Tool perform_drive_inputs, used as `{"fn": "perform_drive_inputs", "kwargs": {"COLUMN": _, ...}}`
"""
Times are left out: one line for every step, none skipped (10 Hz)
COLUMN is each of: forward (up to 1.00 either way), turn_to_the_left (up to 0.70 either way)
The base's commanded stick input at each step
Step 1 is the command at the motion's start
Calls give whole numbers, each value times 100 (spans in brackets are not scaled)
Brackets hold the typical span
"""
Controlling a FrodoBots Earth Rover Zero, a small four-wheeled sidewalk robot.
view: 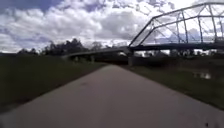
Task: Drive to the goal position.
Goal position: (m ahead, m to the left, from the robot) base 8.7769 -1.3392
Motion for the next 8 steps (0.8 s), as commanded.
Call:
{"fn": "perform_drive_inputs", "kwargs": {"forward": 100, "turn_to_the_left": 0}}
{"fn": "perform_drive_inputs", "kwargs": {"forward": 100, "turn_to_the_left": 0}}
{"fn": "perform_drive_inputs", "kwargs": {"forward": 100, "turn_to_the_left": 0}}
{"fn": "perform_drive_inputs", "kwargs": {"forward": 100, "turn_to_the_left": 0}}
{"fn": "perform_drive_inputs", "kwargs": {"forward": 100, "turn_to_the_left": 0}}
{"fn": "perform_drive_inputs", "kwargs": {"forward": 100, "turn_to_the_left": 0}}
{"fn": "perform_drive_inputs", "kwargs": {"forward": 100, "turn_to_the_left": 0}}
{"fn": "perform_drive_inputs", "kwargs": {"forward": 100, "turn_to_the_left": 0}}
